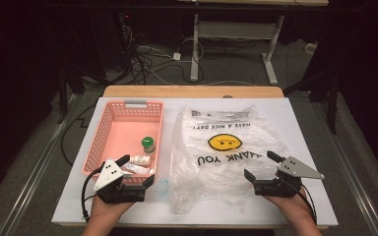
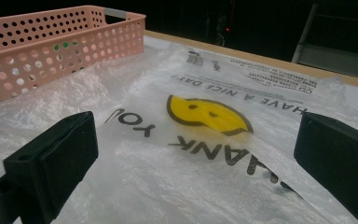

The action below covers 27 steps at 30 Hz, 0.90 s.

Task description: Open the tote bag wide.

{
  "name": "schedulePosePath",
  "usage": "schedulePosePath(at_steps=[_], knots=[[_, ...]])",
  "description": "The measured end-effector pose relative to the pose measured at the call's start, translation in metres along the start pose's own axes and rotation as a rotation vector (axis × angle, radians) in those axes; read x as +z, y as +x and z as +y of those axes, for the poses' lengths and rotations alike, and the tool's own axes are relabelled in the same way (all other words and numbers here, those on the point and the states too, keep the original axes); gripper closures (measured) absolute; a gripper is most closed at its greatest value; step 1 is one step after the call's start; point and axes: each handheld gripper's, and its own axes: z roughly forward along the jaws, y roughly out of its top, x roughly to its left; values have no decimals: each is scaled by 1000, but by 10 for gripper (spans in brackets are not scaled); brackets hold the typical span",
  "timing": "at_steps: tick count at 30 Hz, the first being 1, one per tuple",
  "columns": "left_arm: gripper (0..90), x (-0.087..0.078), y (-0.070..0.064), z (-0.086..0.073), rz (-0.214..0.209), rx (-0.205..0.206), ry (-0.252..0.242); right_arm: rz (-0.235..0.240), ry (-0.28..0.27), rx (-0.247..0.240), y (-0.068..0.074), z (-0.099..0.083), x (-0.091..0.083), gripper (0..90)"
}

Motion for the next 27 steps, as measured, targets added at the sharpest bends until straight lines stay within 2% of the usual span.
schedulePosePath(at_steps=[9, 19, 25, 27], knots=[[0, 1, -2, -1, -8, 2, 8, -2, -14, -7, 0, 2, -2, 0], [0, 3, 2, -2, -13, -17, 12, -14, -14, -13, -4, 4, -5, 0], [0, 0, 2, -2, -7, -19, 3, -50, -11, 6, -15, 6, -11, 0], [0, -1, 3, -2, -9, -19, 2, -76, 3, 15, -24, 5, -14, 2]])
